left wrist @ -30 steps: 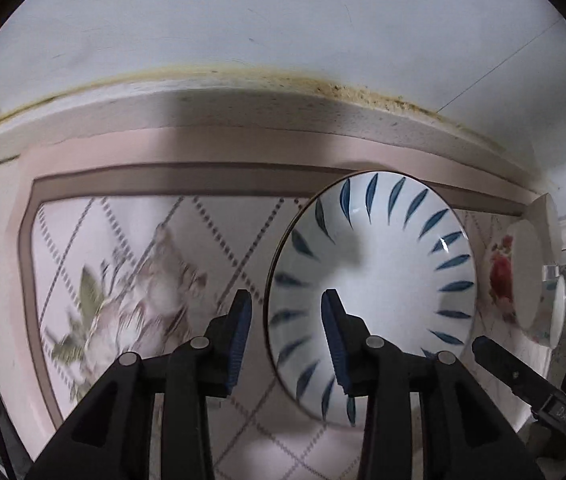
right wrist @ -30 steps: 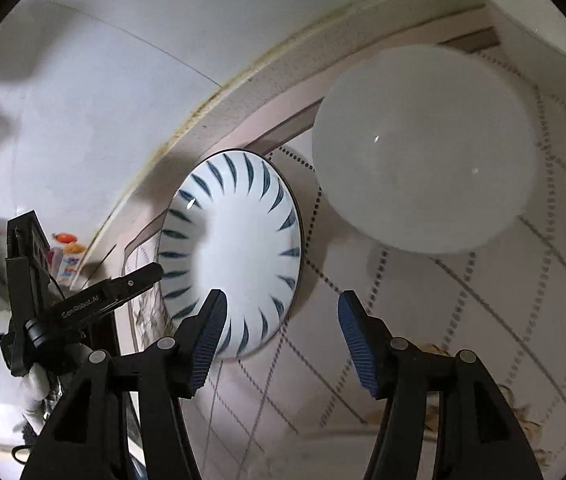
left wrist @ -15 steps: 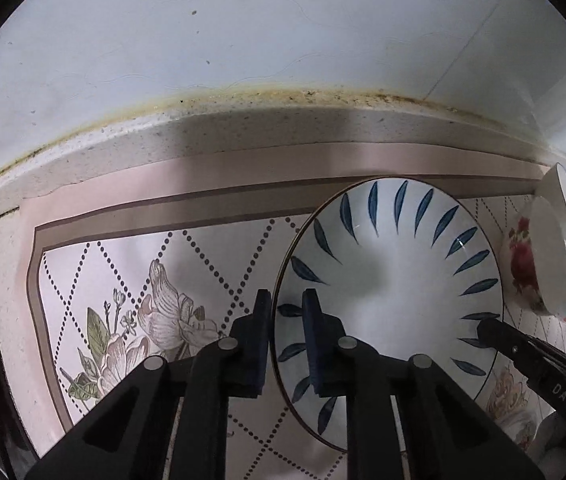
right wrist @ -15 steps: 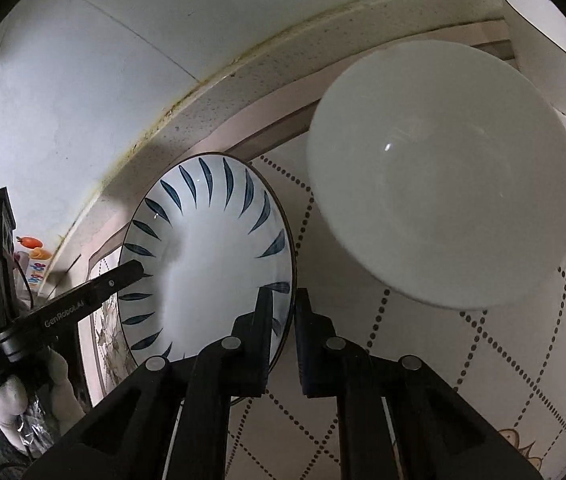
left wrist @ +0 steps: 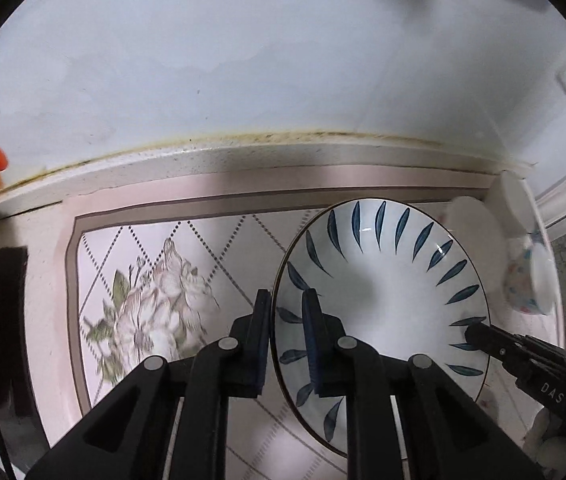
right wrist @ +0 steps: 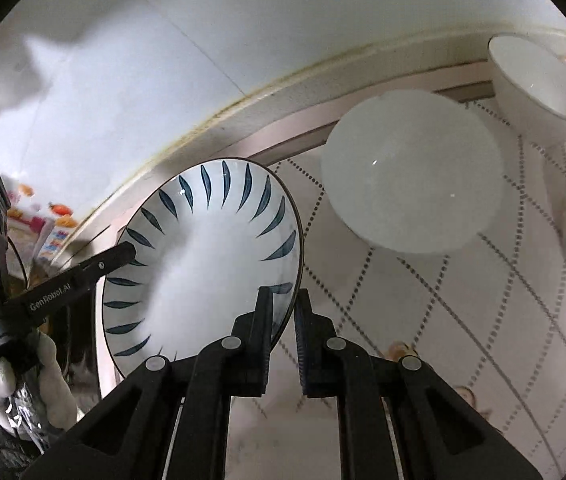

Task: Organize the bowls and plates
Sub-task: 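Carry the blue-striped plate with both grippers and lower it onto the plate stack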

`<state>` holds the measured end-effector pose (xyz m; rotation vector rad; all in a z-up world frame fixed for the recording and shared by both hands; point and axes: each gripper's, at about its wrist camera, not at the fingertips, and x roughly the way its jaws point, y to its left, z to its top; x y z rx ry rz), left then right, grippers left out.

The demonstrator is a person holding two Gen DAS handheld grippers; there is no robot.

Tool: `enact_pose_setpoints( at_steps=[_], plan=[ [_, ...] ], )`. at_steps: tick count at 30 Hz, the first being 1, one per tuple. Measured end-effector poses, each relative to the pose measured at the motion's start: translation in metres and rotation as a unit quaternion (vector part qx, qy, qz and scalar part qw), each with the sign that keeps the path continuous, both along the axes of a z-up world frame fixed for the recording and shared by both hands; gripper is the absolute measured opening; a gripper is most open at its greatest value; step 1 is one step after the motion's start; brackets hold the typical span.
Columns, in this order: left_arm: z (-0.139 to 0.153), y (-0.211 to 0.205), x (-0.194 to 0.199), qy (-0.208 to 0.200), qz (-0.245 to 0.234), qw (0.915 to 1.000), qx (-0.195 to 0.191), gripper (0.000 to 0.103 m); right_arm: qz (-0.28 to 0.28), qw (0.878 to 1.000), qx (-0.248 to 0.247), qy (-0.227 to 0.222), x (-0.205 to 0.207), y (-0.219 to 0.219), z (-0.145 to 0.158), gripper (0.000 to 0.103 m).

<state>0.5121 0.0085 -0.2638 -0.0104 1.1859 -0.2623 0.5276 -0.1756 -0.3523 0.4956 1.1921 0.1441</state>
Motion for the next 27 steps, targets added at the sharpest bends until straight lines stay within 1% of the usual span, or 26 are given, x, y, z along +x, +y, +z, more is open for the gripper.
enact_pose_setpoints(
  at_steps=[3, 6, 8, 10, 14, 19, 21, 27],
  plan=[
    [0.019, 0.001, -0.025, -0.012, 0.000, 0.9999, -0.005, 0.013, 0.011, 1.000, 0.001, -0.011, -0.018, -0.005, 0.021, 0.012],
    [0.037, -0.008, -0.048, -0.016, 0.006, 0.9997, -0.020, 0.013, 0.018, 1.000, 0.004, -0.021, -0.037, -0.016, 0.041, 0.012],
    [0.044, -0.013, -0.060, -0.020, 0.009, 0.9995, -0.021, 0.013, 0.024, 0.999, 0.005, -0.026, -0.050, -0.022, 0.053, 0.012],
    [0.048, -0.025, -0.071, -0.023, 0.012, 0.9994, -0.022, 0.013, 0.035, 0.999, 0.002, -0.030, -0.062, -0.028, 0.063, 0.012],
    [0.047, -0.033, -0.096, -0.022, 0.020, 0.9994, -0.018, 0.013, 0.060, 0.997, -0.012, -0.039, -0.093, -0.040, 0.082, 0.012],
    [0.036, -0.041, -0.126, -0.014, 0.033, 0.9992, -0.018, 0.013, 0.078, 0.996, -0.015, -0.040, -0.119, -0.052, 0.086, 0.012],
    [0.031, -0.044, -0.138, -0.007, 0.037, 0.9991, -0.020, 0.013, 0.082, 0.996, -0.013, -0.037, -0.129, -0.065, 0.084, 0.012],
    [0.013, -0.051, -0.163, 0.009, 0.054, 0.9983, -0.019, 0.013, 0.103, 0.994, -0.013, -0.018, -0.151, -0.078, 0.060, 0.012]
  ],
)
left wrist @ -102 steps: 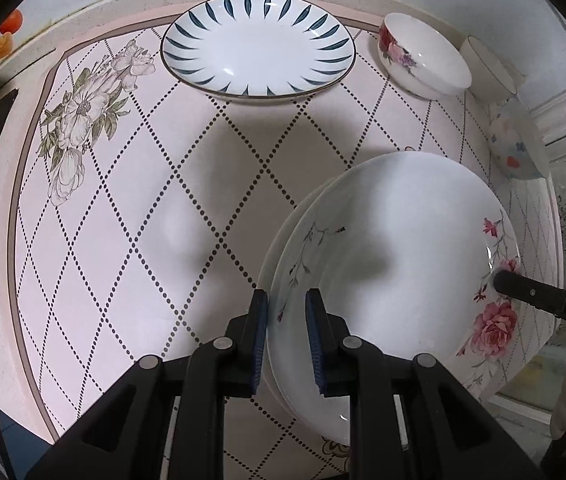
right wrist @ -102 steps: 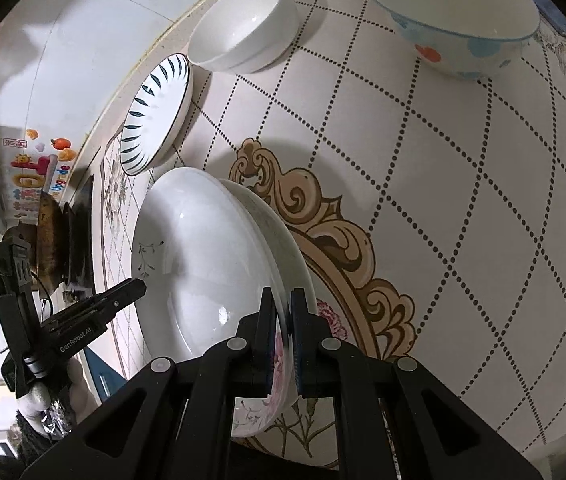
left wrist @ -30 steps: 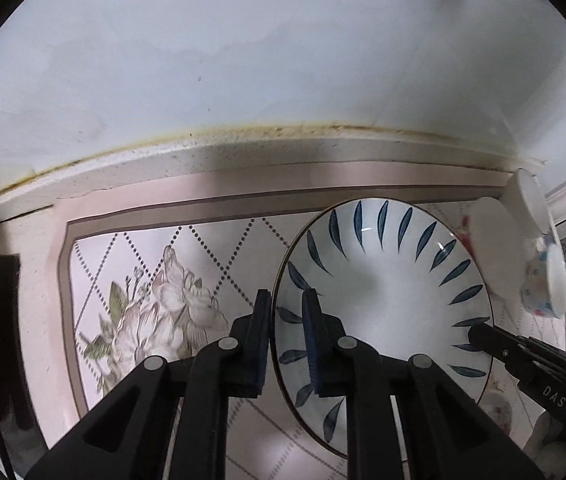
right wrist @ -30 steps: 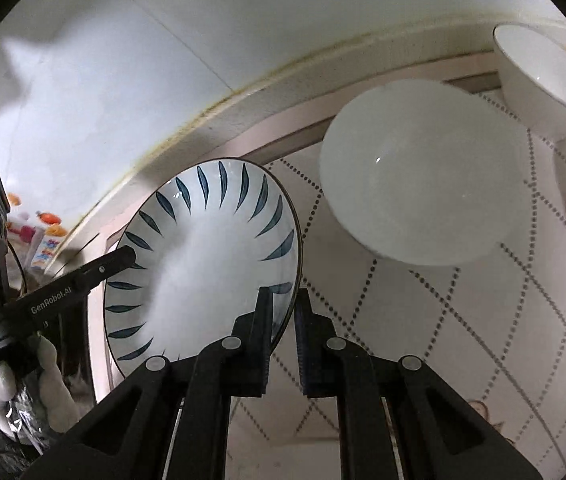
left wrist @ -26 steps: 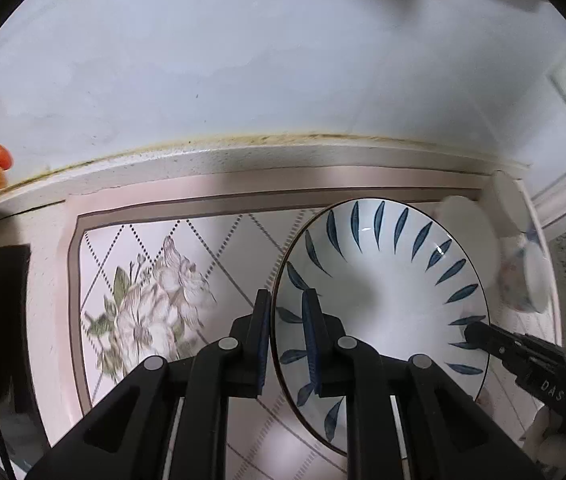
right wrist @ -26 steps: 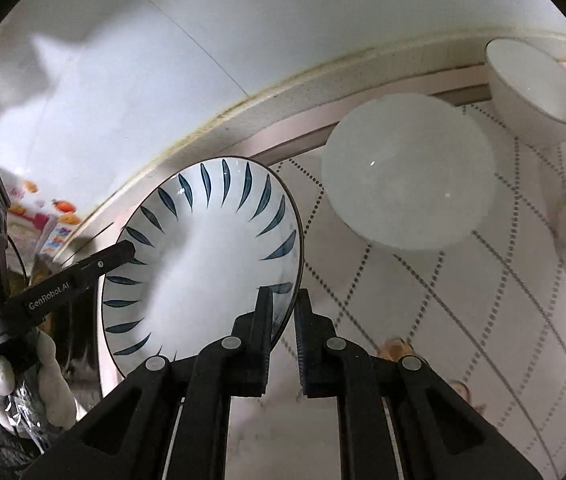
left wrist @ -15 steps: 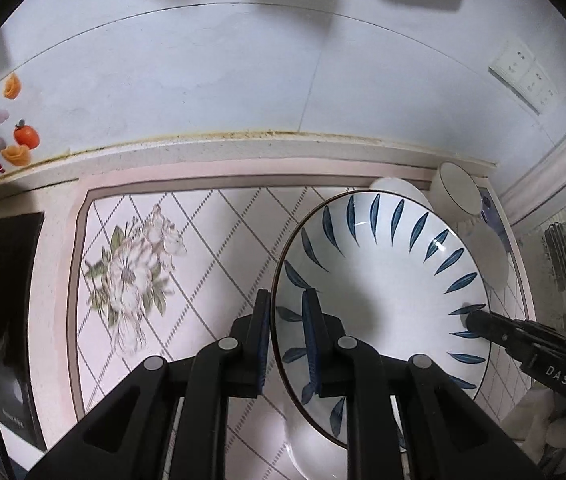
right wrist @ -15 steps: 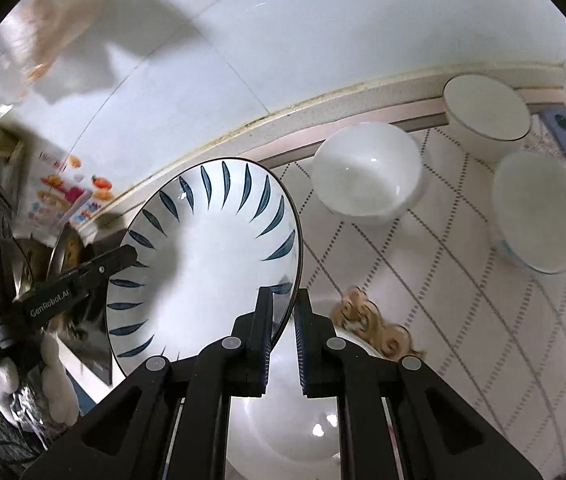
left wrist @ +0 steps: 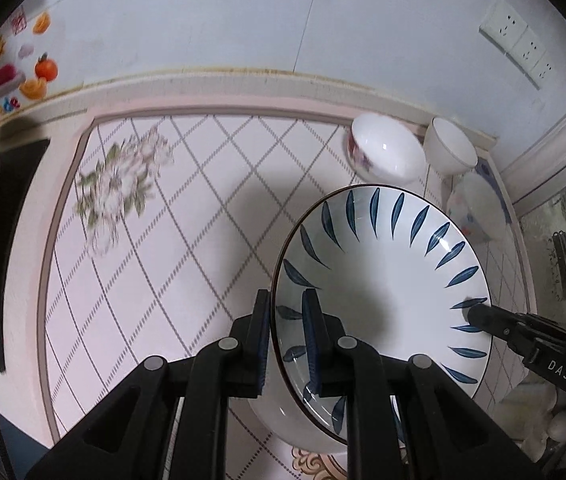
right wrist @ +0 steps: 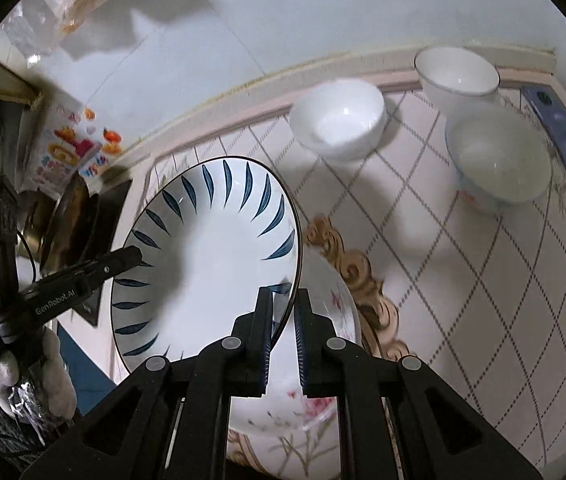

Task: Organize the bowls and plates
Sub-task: 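Carry the blue-striped plate with both grippers and lower it onto the plate stack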

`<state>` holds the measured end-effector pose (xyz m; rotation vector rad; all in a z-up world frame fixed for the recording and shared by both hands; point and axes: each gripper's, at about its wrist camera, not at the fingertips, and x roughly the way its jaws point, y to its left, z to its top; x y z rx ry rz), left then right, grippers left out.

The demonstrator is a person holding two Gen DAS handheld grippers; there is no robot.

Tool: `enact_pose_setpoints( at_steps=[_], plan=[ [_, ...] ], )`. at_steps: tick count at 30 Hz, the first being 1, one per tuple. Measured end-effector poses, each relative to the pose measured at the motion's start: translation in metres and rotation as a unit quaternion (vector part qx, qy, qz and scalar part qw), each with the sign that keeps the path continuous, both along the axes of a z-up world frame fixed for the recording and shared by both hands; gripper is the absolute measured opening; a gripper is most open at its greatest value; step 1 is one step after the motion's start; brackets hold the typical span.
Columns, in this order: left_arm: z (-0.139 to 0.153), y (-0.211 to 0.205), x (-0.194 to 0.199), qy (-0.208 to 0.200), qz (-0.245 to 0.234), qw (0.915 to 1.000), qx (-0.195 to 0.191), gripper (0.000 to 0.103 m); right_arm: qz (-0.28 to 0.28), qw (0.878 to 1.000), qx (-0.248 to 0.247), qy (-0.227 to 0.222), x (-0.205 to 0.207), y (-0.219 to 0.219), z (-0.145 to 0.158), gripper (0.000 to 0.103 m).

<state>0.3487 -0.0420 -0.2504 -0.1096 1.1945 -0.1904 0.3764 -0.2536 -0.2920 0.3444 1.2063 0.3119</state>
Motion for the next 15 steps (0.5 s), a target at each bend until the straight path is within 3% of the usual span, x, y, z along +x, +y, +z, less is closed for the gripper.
enact_pose_setpoints(
  at_steps=[15],
  plan=[
    [-0.049, -0.005, -0.024, 0.044, 0.006, 0.9986, 0.029, 0.013, 0.025, 0.999, -0.011, 0.038, -0.020, -0.001, -0.055, 0.012]
  ],
)
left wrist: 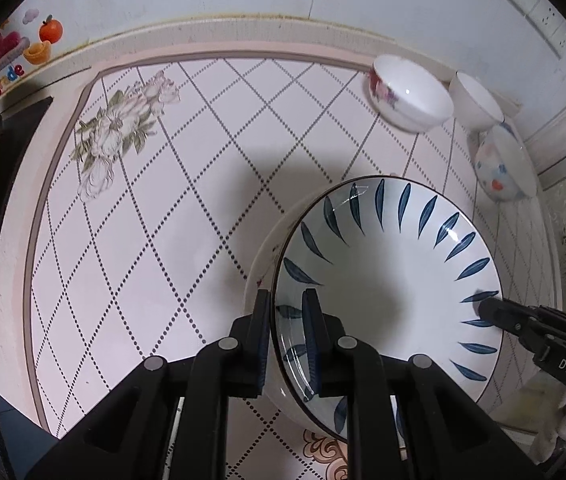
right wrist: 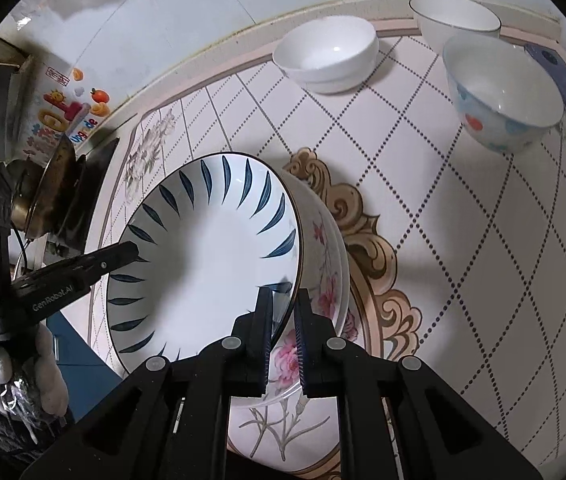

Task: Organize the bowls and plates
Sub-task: 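Carry the blue-striped plate with both grippers and lower it onto the plate stack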

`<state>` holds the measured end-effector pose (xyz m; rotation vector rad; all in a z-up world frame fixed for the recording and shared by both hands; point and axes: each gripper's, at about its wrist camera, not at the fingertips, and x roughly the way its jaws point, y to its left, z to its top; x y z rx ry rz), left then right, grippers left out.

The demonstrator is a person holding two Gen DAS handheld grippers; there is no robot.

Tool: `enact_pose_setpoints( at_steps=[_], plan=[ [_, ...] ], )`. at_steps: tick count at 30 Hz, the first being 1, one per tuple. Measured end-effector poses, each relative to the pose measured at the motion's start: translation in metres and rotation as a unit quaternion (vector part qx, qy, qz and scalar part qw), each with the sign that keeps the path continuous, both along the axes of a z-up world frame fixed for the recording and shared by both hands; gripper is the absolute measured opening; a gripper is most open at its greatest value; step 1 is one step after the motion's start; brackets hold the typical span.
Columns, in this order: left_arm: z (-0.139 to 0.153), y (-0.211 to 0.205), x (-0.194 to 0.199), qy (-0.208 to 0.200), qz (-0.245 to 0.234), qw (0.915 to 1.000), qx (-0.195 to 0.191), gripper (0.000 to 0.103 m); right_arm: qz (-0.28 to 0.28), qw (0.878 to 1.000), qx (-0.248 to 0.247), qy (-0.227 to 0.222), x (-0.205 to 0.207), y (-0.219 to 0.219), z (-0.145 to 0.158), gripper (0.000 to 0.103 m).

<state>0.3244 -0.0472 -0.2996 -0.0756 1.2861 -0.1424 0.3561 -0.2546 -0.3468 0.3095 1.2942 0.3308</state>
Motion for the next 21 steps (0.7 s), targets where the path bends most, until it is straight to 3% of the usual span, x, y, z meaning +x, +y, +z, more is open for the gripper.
enact_pose_setpoints(
  at_steps=[21],
  plan=[
    [-0.029, -0.004, 0.004, 0.033, -0.004, 0.9993, 0.017, 0.013, 0.005, 1.000, -0.012, 0.020, 0.005, 0.000, -0.024, 0.012]
  ],
)
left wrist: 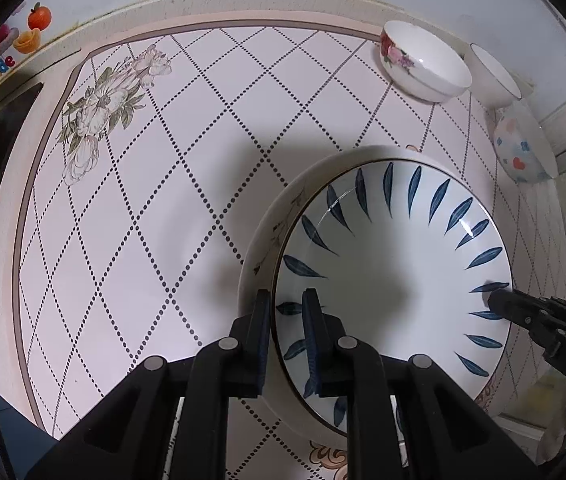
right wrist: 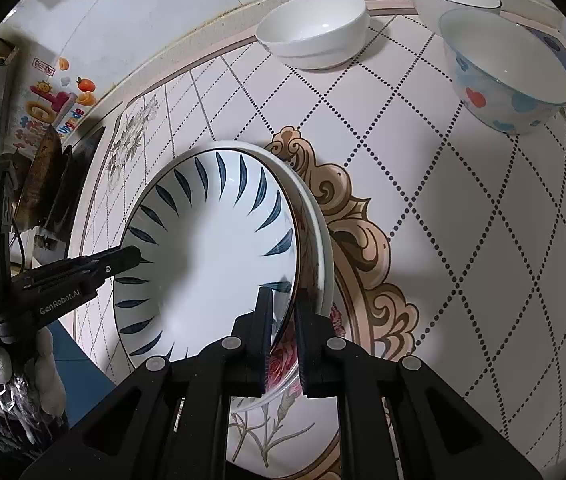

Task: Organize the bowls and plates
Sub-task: 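Carry the blue-striped plate with both grippers and lower it onto the plate stack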

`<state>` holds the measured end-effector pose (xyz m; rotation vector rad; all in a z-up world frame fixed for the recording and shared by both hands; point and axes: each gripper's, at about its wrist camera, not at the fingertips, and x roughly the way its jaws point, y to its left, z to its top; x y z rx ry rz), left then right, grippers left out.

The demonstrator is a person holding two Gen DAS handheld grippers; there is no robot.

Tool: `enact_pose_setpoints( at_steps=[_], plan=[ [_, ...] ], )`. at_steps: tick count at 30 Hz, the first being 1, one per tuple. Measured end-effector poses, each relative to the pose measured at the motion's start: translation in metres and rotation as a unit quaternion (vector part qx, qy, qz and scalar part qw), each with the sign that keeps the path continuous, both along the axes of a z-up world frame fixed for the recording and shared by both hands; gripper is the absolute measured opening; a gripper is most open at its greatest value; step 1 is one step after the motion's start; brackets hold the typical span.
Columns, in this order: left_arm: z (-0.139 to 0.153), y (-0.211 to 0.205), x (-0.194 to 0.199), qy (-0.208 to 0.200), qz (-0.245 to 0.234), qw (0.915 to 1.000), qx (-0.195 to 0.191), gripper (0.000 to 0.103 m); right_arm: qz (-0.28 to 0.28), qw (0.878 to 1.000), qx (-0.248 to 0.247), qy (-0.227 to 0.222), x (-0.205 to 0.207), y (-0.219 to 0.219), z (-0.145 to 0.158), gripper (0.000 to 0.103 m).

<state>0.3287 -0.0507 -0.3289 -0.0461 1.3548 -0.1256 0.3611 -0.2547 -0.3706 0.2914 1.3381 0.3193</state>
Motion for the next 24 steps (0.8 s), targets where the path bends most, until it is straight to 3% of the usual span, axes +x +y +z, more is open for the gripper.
enact_pose_setpoints(
  at_steps=[15, 24],
  plan=[
    [0.003, 0.003, -0.004, 0.023, 0.027, 0.9994, 0.000, 0.015, 0.000, 1.000, -0.009, 0.028, 0.006, 0.005, -0.002, 0.015],
    [0.057, 0.005, -0.031, -0.004, 0.047, 0.9989, 0.002, 0.014, 0.008, 0.999, -0.013, 0.043, -0.004, 0.004, 0.014, 0.017]
  ],
)
